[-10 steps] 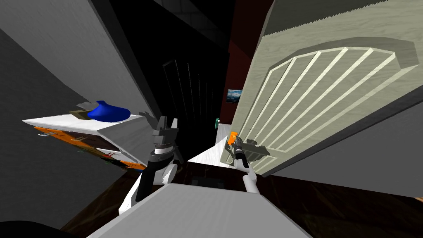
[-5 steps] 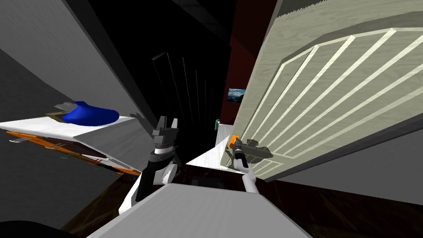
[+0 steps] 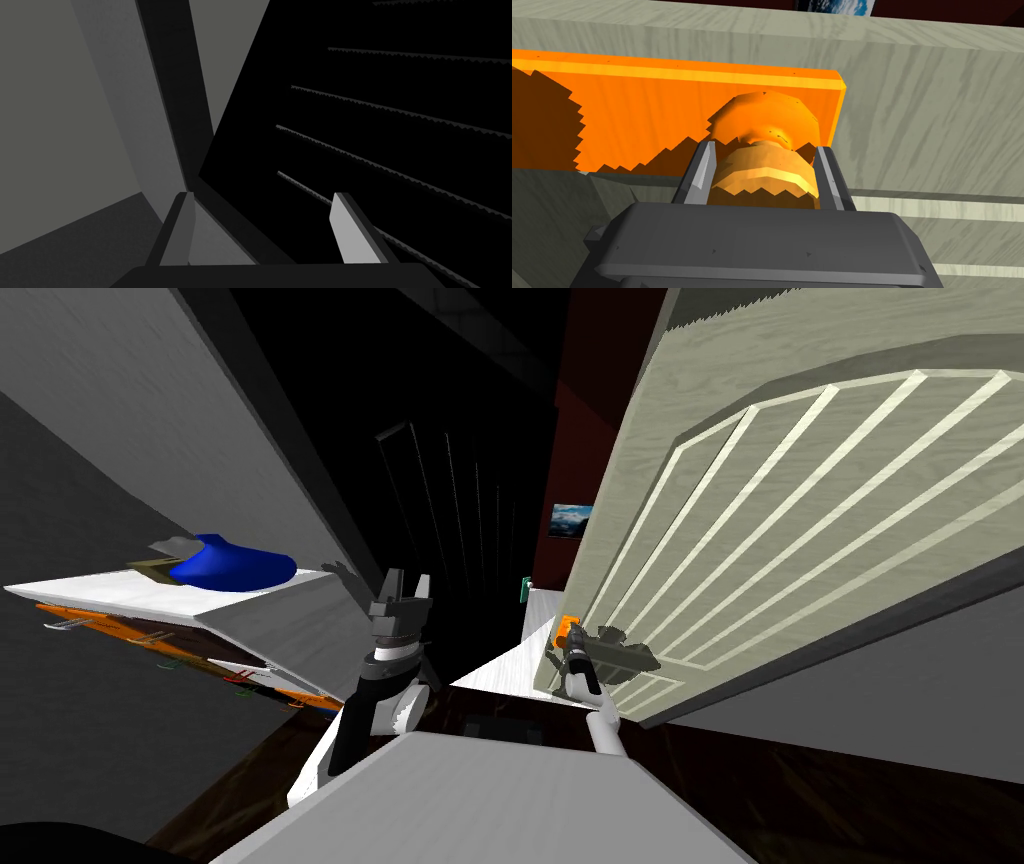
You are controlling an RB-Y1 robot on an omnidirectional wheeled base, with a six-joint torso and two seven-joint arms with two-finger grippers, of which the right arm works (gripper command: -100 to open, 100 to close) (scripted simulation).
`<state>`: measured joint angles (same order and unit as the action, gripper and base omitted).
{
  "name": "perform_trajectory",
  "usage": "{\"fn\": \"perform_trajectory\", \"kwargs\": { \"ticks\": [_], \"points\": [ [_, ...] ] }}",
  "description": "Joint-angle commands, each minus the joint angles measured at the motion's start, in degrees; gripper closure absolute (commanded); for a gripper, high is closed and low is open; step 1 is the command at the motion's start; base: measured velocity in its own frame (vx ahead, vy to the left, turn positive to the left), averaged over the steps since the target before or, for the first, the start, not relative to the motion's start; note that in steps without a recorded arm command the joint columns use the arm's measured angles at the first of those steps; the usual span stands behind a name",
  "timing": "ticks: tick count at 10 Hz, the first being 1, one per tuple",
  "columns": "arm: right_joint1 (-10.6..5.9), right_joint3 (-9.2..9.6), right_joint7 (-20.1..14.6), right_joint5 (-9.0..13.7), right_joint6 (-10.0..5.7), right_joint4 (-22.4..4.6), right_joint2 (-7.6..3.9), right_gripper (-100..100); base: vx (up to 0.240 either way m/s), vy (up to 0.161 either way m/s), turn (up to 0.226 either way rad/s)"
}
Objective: Push the door open
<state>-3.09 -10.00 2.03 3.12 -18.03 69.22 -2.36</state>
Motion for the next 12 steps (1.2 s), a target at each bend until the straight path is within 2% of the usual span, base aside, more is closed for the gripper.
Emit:
{"fn": "perform_trajectory", "kwargs": {
  "ticks": [1,5,6,8,9,10,11,12],
  "points": [
    [-0.60,-2.24,0.95,0.33,-0.23,-0.32,-0.22,100,0.036,0.001,0.168],
    [-1.95,-7.29,3.10,1.09,-0.75,-1.05,-0.60,100,0.070,-0.014,0.141],
    [-1.95,-7.29,3.10,1.09,-0.75,-1.05,-0.60,100,0.061,-0.011,0.064],
    [-2.87,-10.37,4.56,1.60,-1.10,-1.55,-0.80,100,0.058,-0.012,0.138],
    [-2.87,-10.73,4.56,1.60,-1.10,-1.55,-0.80,100,0.051,-0.012,0.067],
    [-3.40,-12.51,5.40,1.90,-1.30,-1.83,-0.88,100,0.053,-0.010,0.129],
    [-3.40,-12.69,5.40,1.90,-1.30,-1.83,-0.88,100,0.046,-0.011,0.066],
    [-3.93,-14.45,6.24,2.19,-1.51,-2.12,-0.97,100,0.040,-0.016,0.122]
  ]
}}
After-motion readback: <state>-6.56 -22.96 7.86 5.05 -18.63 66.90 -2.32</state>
